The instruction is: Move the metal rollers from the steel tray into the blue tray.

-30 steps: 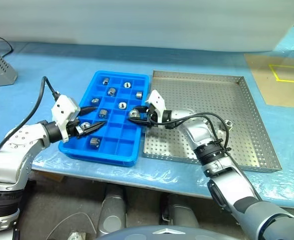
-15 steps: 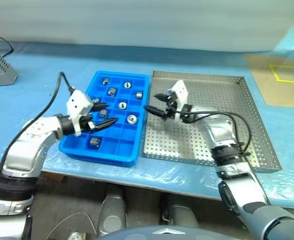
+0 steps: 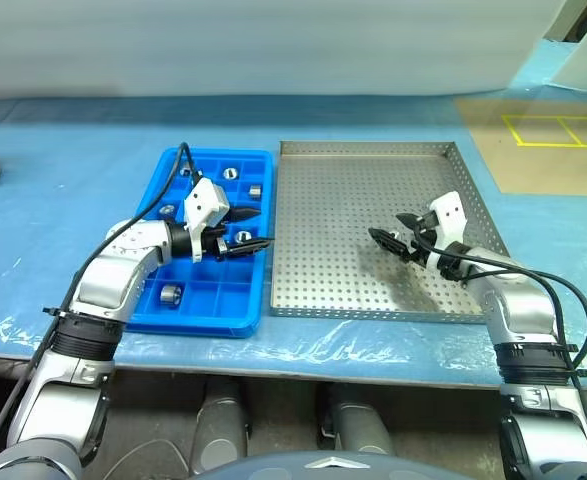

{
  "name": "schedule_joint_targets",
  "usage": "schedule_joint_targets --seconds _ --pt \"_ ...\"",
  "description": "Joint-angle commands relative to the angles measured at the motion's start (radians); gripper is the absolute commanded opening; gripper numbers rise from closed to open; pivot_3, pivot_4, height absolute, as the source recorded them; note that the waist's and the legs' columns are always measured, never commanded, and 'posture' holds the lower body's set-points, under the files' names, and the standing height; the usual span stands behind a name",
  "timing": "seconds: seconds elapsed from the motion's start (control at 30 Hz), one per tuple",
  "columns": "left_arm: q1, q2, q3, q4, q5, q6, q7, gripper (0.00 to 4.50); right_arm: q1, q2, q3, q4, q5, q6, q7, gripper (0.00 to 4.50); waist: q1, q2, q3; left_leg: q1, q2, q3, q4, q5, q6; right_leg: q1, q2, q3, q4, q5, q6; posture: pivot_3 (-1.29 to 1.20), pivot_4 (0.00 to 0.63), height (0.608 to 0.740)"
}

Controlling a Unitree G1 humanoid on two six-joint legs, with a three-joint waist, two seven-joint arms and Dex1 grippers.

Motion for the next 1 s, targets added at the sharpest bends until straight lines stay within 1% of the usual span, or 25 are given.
schedule_joint_targets --seconds 0.03,0.3,0.5,0.6,0.67,0.77,0.9,1.0 --pt "-0.035 -0.007 0.003 0.014 0.008 -0.031 -0.017 3.34 -0.009 0.001 -0.01 0.011 0.0 -0.042 -0.019 3.94 -0.005 0.0 0.0 0.0 0.0 0.0 0.0 0.0 0.0 0.0 0.0 0.0 0.0 0.0 0.0 -0.21 0.15 0.74" --pt "-0.04 -0.014 0.005 0.025 0.022 -0.045 -0.028 3.34 -0.01 0.024 0.023 0.217 -0.045 -0.125 -0.039 3.94 -0.007 0.0 0.0 -0.001 0.0 0.0 0.008 -0.003 0.005 0.003 0.0 0.0 0.0 0.0 0.0 -0.2 0.15 0.74" --pt "-0.028 -0.006 0.016 0.016 0.023 -0.043 -0.031 3.34 -0.017 0.039 0.048 0.253 -0.062 -0.164 -0.048 3.94 -0.007 0.0 0.0 0.004 0.001 0.0 0.009 -0.004 0.006 0.009 0.0 0.0 0.0 0.0 0.0 -0.19 0.15 0.74" --pt "-0.016 -0.001 0.017 0.001 0.019 -0.039 -0.035 3.34 -0.021 0.041 0.06 0.26 -0.077 -0.183 -0.053 3.31 -0.009 0.0 0.0 0.01 0.001 0.0 0.009 -0.004 0.006 0.014 0.0 0.0 0.0 0.0 0.001 -0.18 0.15 0.74" --pt "-0.014 0.002 0.019 -0.001 0.02 -0.038 -0.033 3.34 -0.023 0.042 0.062 0.254 -0.073 -0.181 -0.05 2.66 -0.009 0.0 0.0 0.013 0.001 0.0 0.008 -0.004 0.006 0.017 0.0 0.0 -0.001 -0.003 0.006 -0.18 0.15 0.74" --pt "-0.016 0.003 0.021 -0.003 0.02 -0.034 -0.028 3.34 -0.028 0.05 0.049 0.23 -0.043 -0.181 -0.031 1.67 -0.009 0.0 0.0 0.013 0.001 0.0 0.008 -0.004 0.006 0.016 0.0 0.0 -0.001 -0.003 0.006 -0.17 0.15 0.74" --pt "-0.009 0.002 0.018 -0.013 0.02 -0.031 -0.023 3.34 -0.047 0.052 0.056 0.251 -0.062 -0.19 -0.033 1.61 -0.01 0.0 0.0 0.012 0.001 0.0 0.007 -0.004 0.006 0.016 0.0 0.0 -0.002 -0.001 0.002 -0.17 0.15 0.74" --pt "-0.004 0.003 0.022 -0.018 0.019 -0.028 -0.019 3.34 -0.038 0.053 0.056 0.211 -0.043 -0.169 -0.014 1.61 -0.009 0.0 0.0 0.012 0.001 0.0 0.006 -0.004 0.006 0.016 0.0 0.0 -0.003 0.0 0.001 -0.16 0.15 0.74"
